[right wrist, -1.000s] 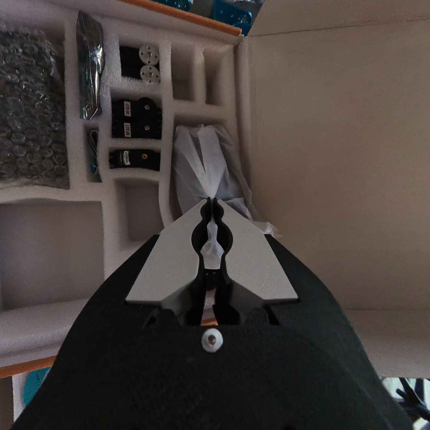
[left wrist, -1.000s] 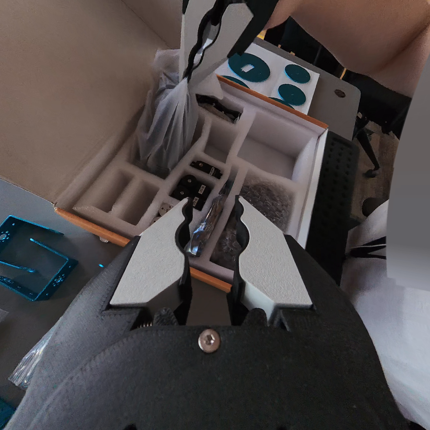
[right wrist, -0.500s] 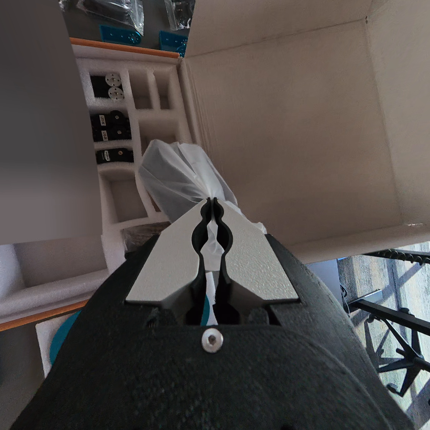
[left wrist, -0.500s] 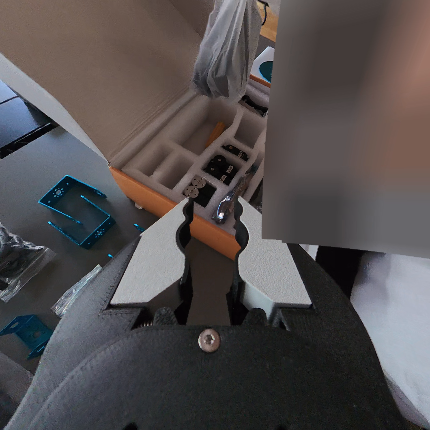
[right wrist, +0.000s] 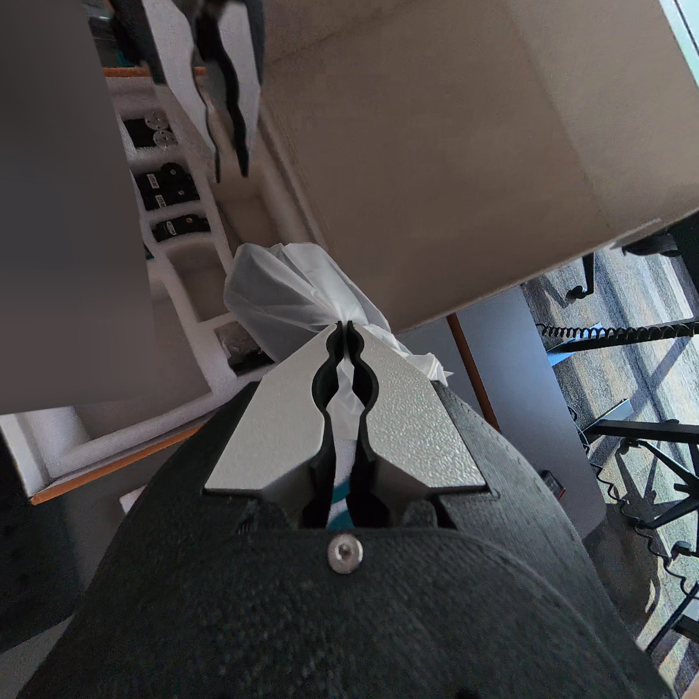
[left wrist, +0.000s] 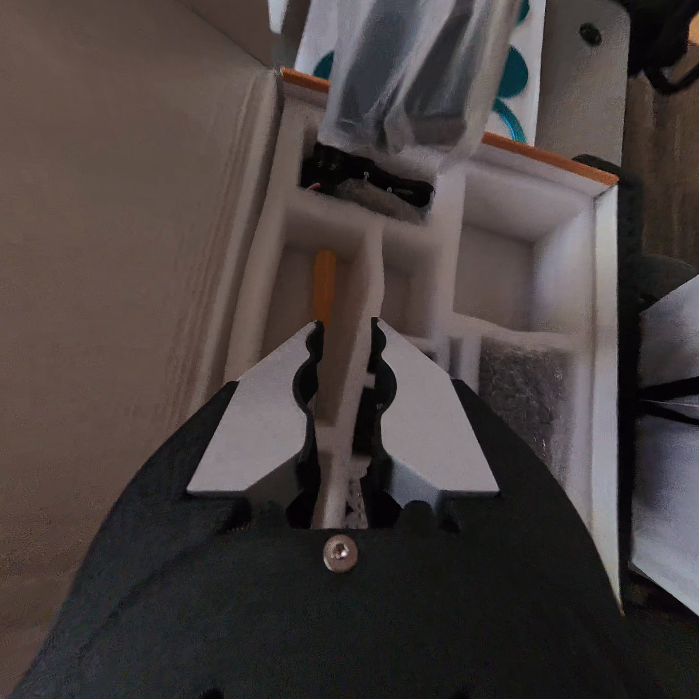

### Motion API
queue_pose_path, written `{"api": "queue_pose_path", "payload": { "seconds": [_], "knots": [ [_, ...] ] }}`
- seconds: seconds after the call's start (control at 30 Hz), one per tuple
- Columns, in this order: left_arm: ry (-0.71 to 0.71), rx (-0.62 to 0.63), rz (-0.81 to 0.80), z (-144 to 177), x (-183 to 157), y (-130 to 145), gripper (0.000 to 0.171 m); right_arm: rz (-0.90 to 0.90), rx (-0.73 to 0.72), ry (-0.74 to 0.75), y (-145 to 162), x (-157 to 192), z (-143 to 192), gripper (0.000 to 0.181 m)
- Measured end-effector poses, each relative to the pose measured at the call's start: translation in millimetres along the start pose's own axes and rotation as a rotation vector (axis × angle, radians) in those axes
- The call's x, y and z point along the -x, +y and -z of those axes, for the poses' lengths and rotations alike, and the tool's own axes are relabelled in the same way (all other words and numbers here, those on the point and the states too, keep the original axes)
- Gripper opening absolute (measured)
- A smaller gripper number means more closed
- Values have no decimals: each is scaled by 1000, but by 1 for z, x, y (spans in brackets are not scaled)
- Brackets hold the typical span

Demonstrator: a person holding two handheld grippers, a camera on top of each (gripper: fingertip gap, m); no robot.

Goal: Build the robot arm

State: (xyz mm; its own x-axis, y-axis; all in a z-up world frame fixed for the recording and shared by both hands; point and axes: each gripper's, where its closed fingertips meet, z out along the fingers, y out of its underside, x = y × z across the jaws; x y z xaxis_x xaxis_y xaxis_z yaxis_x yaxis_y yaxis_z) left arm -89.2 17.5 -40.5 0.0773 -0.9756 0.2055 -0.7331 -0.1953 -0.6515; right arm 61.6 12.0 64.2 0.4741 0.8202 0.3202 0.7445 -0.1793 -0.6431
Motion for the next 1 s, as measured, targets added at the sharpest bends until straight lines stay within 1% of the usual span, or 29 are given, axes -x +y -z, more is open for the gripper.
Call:
{"api": "queue_pose_path", "payload": {
  "seconds": [0.1,0.13,0.2,0.27,0.3,0.33,0.43,0.47,0.5,0.57,0.6,0.67,0.73,0.8,0.9,0.93,1.0],
  "knots": [
    [72,146,-1,-48,8,-6,24,-22,13,23,12,4,20,0],
    [78,192,-7,-61,11,-4,27,-33,18,26,16,6,25,0],
    [64,300,-37,-81,19,6,39,-40,36,26,25,11,34,0],
    [82,373,-60,-94,19,13,34,-42,46,34,32,14,41,0],
    [98,395,-68,-99,16,15,34,-44,52,34,36,16,44,0],
    [109,422,-74,-103,14,17,29,-47,55,34,39,17,46,0],
    [59,525,-137,-111,18,31,22,-49,63,36,46,21,50,0],
    [31,535,-168,-112,20,32,16,-48,63,38,48,22,51,0],
    [11,534,-184,-112,22,31,16,-48,62,39,49,23,51,0],
    [-21,484,-146,-107,25,25,16,-54,60,41,51,25,49,0],
    [-28,427,-120,-102,26,18,16,-54,61,42,52,26,48,0],
    [-36,266,-54,-81,29,-3,16,-53,65,48,53,28,43,0],
    [-8,73,22,-51,28,-27,16,-50,70,50,53,31,37,0],
    [32,-82,93,-22,27,-42,16,-44,79,53,51,33,31,0],
    [55,-208,180,20,29,-47,16,-31,67,51,42,36,20,0],
    [47,-234,198,39,30,-47,16,-26,56,44,38,38,17,0],
    [-25,-288,222,88,33,-44,16,-17,30,18,29,41,9,0]
  ]
}}
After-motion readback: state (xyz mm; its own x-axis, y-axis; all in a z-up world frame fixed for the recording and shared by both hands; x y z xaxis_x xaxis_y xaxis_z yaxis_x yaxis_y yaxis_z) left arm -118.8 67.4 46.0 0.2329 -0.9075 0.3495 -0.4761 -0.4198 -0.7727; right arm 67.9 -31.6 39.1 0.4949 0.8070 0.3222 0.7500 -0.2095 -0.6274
